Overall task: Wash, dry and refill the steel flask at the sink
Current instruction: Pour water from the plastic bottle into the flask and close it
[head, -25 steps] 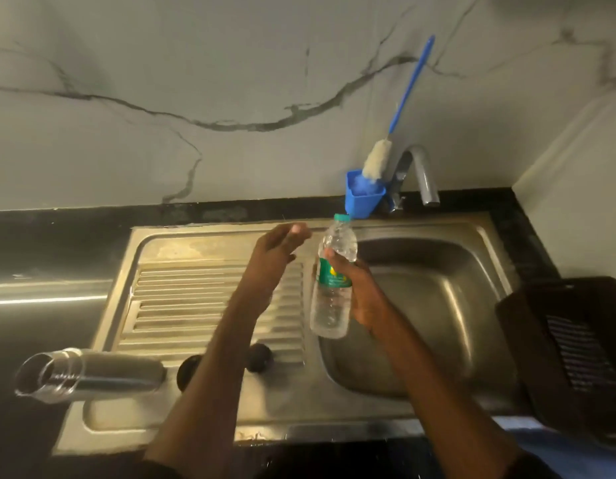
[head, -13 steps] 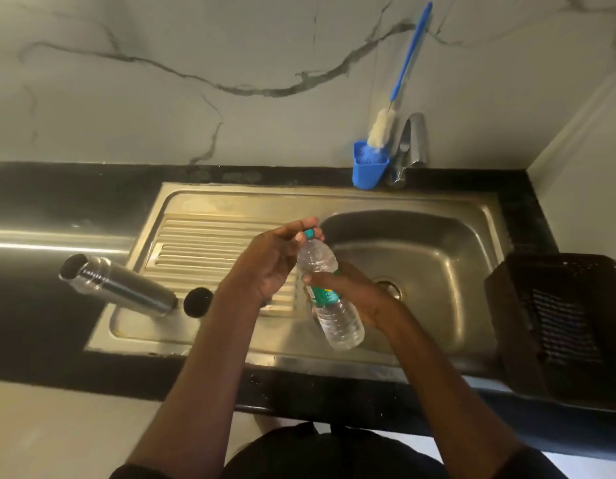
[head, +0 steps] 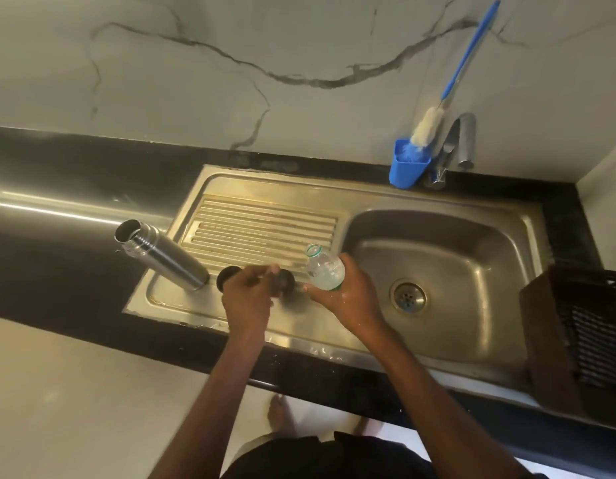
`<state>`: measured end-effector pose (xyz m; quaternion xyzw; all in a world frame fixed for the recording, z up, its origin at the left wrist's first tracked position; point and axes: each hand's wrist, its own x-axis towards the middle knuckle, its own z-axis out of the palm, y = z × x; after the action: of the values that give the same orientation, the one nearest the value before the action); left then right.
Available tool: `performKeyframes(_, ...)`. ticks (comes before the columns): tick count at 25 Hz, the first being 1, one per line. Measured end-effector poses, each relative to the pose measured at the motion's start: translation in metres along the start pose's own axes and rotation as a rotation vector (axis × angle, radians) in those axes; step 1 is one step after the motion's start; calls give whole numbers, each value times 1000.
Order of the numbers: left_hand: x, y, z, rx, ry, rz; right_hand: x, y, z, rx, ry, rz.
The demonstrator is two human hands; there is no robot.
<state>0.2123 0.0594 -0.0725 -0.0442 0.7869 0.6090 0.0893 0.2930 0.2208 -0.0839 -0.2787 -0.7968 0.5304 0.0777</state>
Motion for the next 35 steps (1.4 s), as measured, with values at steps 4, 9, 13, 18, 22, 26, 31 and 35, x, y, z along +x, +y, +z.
performKeyframes(4, 0, -66, -6, 390, -77, -12, -2, -14, 16, 31, 12, -27)
performKeyframes(9, 9, -76, -13, 672, -119, 96, -7, -32, 41, 63, 29, -61)
performKeyframes(13, 19, -73, -25, 976, -120, 292, -6, -48, 54, 66, 58, -76)
performKeyframes(18, 12, -59, -74, 753, 16, 378, -3, -72, 77, 63, 137, -108)
performKeyframes(22, 34, -45, -128, 267, 361, 263, 7, -98, 96, 45, 174, -168)
performKeyframes(26, 85, -44, -159, 280, 298, 143, 22, -123, 118, 62, 201, -217)
performKeyframes(31, 130, -28, -156, 223, 134, 172, 39, -133, 130, 90, 193, -243)
performKeyframes(35, 140, 12, -138, 232, 111, 320, 49, -135, 112, 93, 176, -249)
